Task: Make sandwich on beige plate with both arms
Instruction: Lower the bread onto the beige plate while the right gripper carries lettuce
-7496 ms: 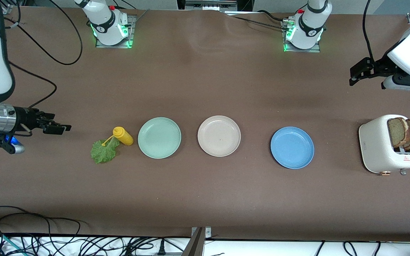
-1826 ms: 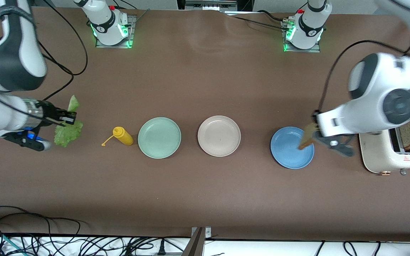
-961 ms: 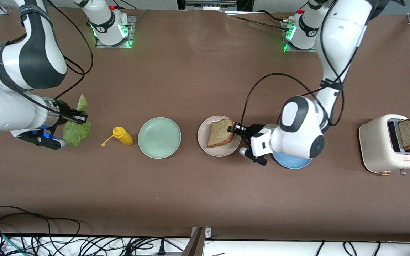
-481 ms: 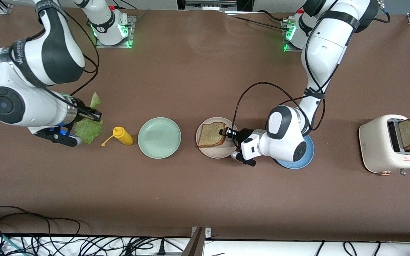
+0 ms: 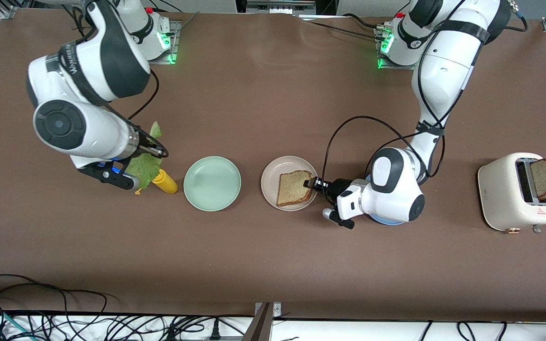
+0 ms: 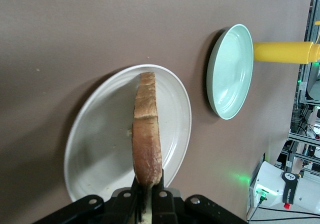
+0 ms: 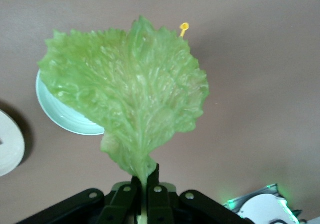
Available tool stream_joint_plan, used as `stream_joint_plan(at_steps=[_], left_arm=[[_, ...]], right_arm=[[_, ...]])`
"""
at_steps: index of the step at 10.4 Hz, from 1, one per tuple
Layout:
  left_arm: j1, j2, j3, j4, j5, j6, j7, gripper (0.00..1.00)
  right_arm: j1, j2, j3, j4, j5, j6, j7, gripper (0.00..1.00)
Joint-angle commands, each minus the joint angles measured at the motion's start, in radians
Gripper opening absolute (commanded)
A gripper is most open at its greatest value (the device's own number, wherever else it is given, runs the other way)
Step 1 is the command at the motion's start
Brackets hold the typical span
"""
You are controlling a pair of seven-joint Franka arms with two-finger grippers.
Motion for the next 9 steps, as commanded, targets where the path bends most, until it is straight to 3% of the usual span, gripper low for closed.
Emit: stream_joint_plan(at_steps=[1, 2, 5, 8, 9], left_arm=[[0.01, 0.003, 0.002, -0.009, -0.029, -0.015, 0.031, 0.8], [0.024, -0.003, 0.002, -0.041, -0.028, -0.015, 0.033, 1.0], [0.037, -0.003, 0.002, -0.051, -0.01, -0.012, 0.066, 1.0], [0.047, -0.011, 0.007, -0.049, 0.0, -0.004, 0.148, 1.0], [0.046, -0.025, 0.023, -0.037, 0.059, -0.004, 0.146, 1.0]], right_arm=[[0.049, 0.009, -0.001, -0.011, -0.014, 0.05, 0.055, 0.0], [0.057, 0.013, -0.001, -0.011, -0.014, 0.057, 0.055, 0.0], [0.074, 0.022, -0.001, -0.013, -0.014, 0.06, 0.081, 0.0], [0.124, 0.045, -0.001, -0.015, -0.012, 0.151, 0.179, 0.0], [0.149, 0.058, -0.001, -0.015, -0.014, 0.191, 0.225, 0.0]])
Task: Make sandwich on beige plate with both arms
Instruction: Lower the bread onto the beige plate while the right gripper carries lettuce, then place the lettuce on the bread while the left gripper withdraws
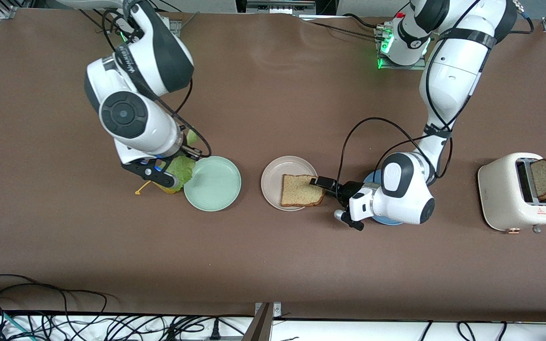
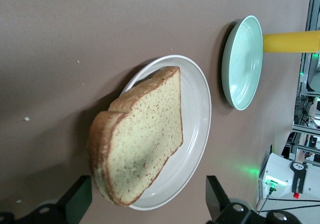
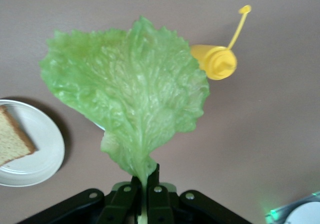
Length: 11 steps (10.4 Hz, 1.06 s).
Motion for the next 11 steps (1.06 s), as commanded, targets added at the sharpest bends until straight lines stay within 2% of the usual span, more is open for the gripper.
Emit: stream_joint_plan(at_steps=[1, 2, 4, 5, 6, 7, 11], left_arm=[[0.007, -0.047, 0.037, 0.011, 0.124, -0.004, 0.019, 1.0], [0.007, -0.069, 0.06, 0.011, 0.169, -0.004, 0.015, 1.0], [0.01, -0.112, 0.169, 0.005, 0.247, -0.014, 0.019, 1.0], [0.01, -0.133, 0.198, 0.005, 0.288, -0.015, 0.015, 1.0], [0.016, -0.156, 0.224, 0.009, 0.319, -0.015, 0.015, 0.93], [0.017, -0.184, 0.252, 0.011, 0.356, -0.015, 0.014, 0.92], [0.005, -0.294, 0.253, 0.009, 0.604, -0.053, -0.127, 0.92]], right_arm=[[0.054, 0.025, -0.001, -0.008, -0.013, 0.081, 0.102, 0.0], [0.071, 0.041, -0.001, -0.008, -0.013, 0.116, 0.135, 0.0], [0.121, 0.082, -0.003, -0.006, -0.023, 0.207, 0.228, 0.0], [0.141, 0.104, -0.003, -0.008, -0.023, 0.259, 0.27, 0.0], [0.167, 0.128, -0.004, -0.005, -0.026, 0.311, 0.308, 0.0], [0.189, 0.153, -0.007, -0.003, -0.029, 0.369, 0.348, 0.0], [0.261, 0.251, -0.01, 0.009, -0.037, 0.613, 0.463, 0.0]])
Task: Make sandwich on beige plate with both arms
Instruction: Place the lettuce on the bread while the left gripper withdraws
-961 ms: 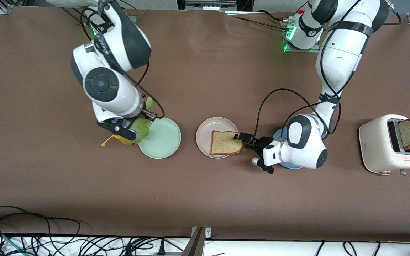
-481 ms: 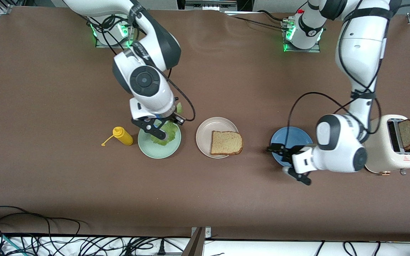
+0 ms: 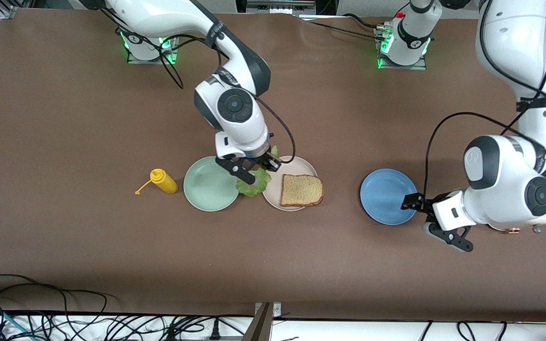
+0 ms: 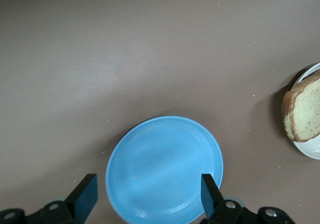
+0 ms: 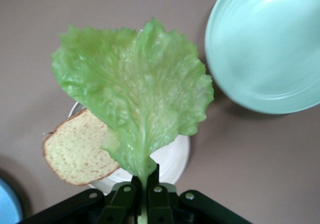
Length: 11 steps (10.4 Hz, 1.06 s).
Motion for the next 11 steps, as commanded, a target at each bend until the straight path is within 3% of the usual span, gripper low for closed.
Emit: stream_joint_plan(at_steps=[1, 3, 5, 7, 9, 11], left_arm=[[-0.019, -0.067, -0.002, -0.022, 0.113, -0.033, -0.115, 0.92], [-0.029, -0.071, -0.005, -0.02, 0.156, -0.041, -0.171, 0.96], [-0.09, -0.071, -0.005, -0.002, 0.292, -0.041, -0.249, 1.0], [-0.12, -0.112, -0.003, 0.003, 0.378, -0.045, -0.437, 1.0], [-0.118, -0.162, -0.002, 0.003, 0.371, -0.093, -0.443, 1.0], [-0.107, -0.219, -0.002, 0.006, 0.351, -0.168, -0.436, 1.0]], right_arm=[[0.033, 0.057, -0.008, 0.029, -0.022, 0.112, 0.07, 0.0], [0.063, 0.114, -0.017, 0.082, -0.022, 0.155, 0.098, 0.0], [0.101, 0.179, -0.045, 0.138, -0.022, 0.199, 0.106, 0.0], [0.118, 0.226, -0.048, 0.176, -0.022, 0.236, 0.106, 0.0], [0.119, 0.252, -0.048, 0.178, -0.02, 0.284, 0.106, 0.0], [0.119, 0.259, -0.047, 0.178, -0.02, 0.298, 0.106, 0.21]])
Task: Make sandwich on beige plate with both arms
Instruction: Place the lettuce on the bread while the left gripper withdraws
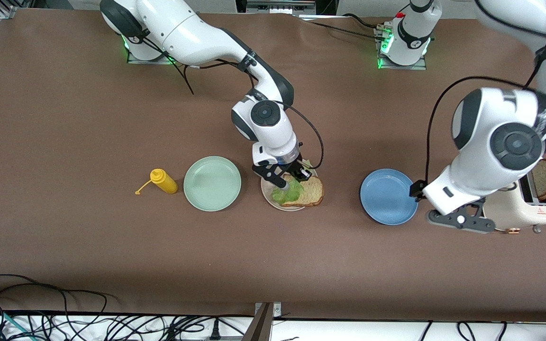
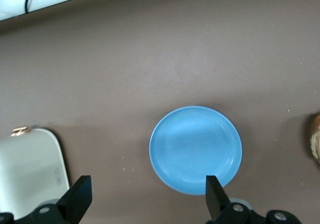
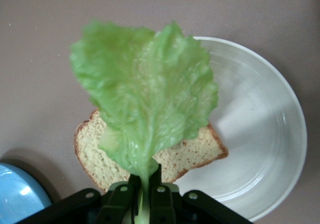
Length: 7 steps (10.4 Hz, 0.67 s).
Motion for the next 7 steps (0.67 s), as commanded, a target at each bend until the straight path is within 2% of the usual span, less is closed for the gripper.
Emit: stream_joint_plan(at_steps=[1, 2, 3, 4, 7], left_arm=[[0.011, -0.079, 0.007, -0.015, -0.01, -0.068, -0.009, 1.0], [0.049, -0.096, -0.002, -0.014, -0.04, -0.087, -0.009, 1.0], [0.075, -0.102, 0.002, -0.014, -0.097, -0.088, -0.007, 1.0], [0.086, -0.114, 0.004, -0.014, -0.1, -0.093, -0.009, 1.0], [0.1, -0.12, 0.001, -0.014, -0.105, -0.094, -0.009, 1.0]], right_arm=[[0.015, 0.024, -0.007, 0.049, -0.018, 0.004, 0.023, 0.48], [0.017, 0.023, -0.008, 0.049, -0.016, 0.0, 0.022, 0.67], [0.017, 0.015, -0.01, 0.049, -0.016, -0.015, 0.018, 0.82], [0.017, 0.012, -0.021, 0.05, -0.016, -0.069, 0.017, 1.0], [-0.006, -0.093, -0.033, 0.049, -0.01, -0.265, 0.009, 1.0]])
